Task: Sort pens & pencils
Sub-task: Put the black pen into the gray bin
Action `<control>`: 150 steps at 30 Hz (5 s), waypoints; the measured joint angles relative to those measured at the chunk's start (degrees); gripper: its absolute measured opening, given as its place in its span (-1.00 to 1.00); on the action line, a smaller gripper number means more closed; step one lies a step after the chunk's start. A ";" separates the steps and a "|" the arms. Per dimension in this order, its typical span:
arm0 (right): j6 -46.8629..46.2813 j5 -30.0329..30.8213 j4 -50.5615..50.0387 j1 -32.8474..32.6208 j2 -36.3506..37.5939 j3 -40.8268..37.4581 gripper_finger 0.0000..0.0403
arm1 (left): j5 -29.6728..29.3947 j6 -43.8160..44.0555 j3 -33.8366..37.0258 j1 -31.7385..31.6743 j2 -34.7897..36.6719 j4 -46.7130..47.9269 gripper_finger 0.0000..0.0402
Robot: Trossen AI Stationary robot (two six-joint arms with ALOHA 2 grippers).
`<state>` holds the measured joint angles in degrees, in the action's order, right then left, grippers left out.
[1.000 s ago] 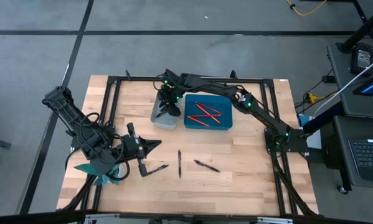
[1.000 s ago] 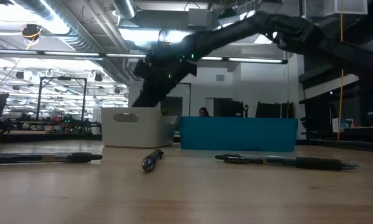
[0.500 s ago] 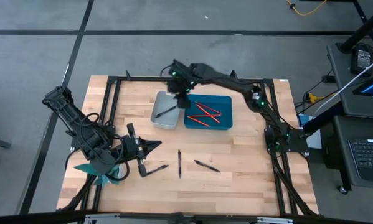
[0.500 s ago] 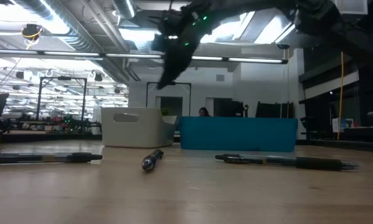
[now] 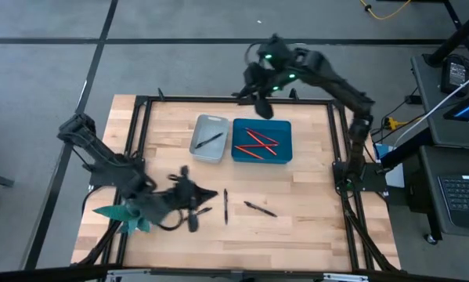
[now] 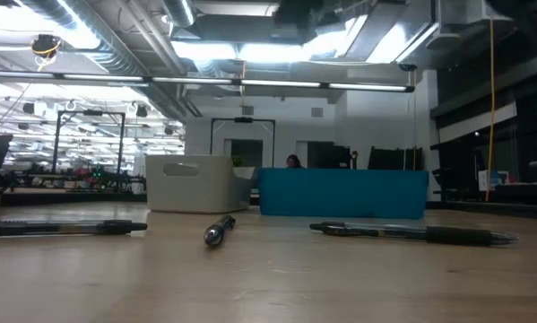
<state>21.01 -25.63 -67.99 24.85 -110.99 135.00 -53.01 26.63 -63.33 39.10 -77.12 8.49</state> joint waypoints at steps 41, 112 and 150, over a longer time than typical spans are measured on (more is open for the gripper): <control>-3.81 -2.97 -1.55 -4.91 10.63 0.00 -0.38 | 30.19 64.66 -38.71 -16.35 -44.18 57.09 -1.00; 1.55 -12.08 -4.41 -4.90 10.61 0.00 -0.38 | 40.09 75.22 -37.81 -18.59 -52.05 53.52 -0.58; 1.76 -12.05 -4.31 -5.98 10.61 0.00 -0.38 | 44.38 69.63 -33.15 -19.88 -51.39 48.22 -0.91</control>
<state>22.76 -37.68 -72.29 18.87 -100.38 135.00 -8.63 96.25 -96.48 19.22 -128.51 56.71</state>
